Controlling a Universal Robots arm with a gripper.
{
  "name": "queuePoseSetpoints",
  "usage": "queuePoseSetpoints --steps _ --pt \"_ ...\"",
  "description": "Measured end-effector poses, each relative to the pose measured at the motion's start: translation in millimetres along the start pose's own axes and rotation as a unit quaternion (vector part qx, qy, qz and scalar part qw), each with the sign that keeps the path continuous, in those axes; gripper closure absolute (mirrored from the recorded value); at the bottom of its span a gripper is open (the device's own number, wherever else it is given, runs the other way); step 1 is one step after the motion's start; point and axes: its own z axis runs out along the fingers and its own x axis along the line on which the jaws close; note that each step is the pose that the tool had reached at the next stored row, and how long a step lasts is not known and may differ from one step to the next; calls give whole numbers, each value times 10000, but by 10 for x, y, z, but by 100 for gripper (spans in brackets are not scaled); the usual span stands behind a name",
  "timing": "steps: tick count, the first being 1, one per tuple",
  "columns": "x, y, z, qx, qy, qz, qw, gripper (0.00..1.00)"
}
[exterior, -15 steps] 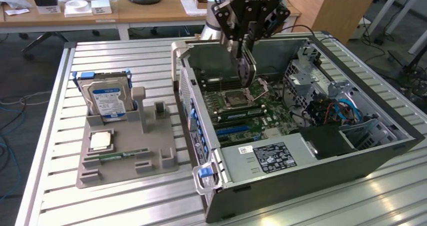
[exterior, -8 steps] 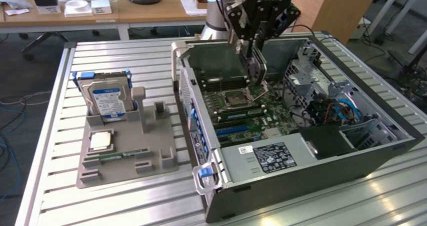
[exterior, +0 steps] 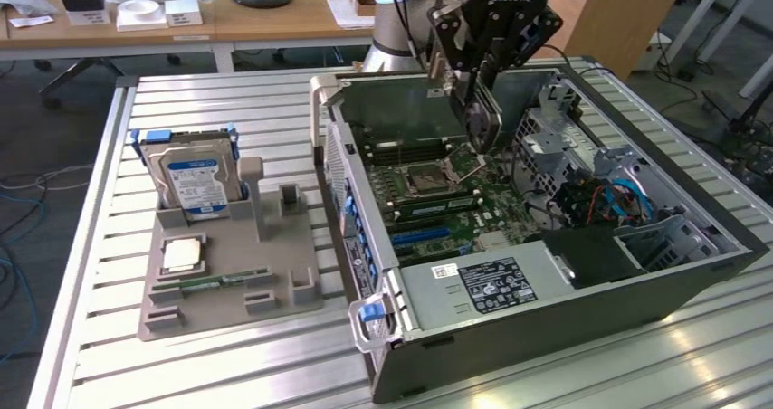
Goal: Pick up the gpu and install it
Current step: 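Pick up the gpu and move the gpu toward the slot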
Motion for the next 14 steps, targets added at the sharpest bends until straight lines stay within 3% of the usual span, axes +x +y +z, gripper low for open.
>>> queuePoseSetpoints --steps 6,14 --pt "-120 4 3 -1 0 -2 10000 73" --pt "-140 5 4 -1 0 -2 10000 73"
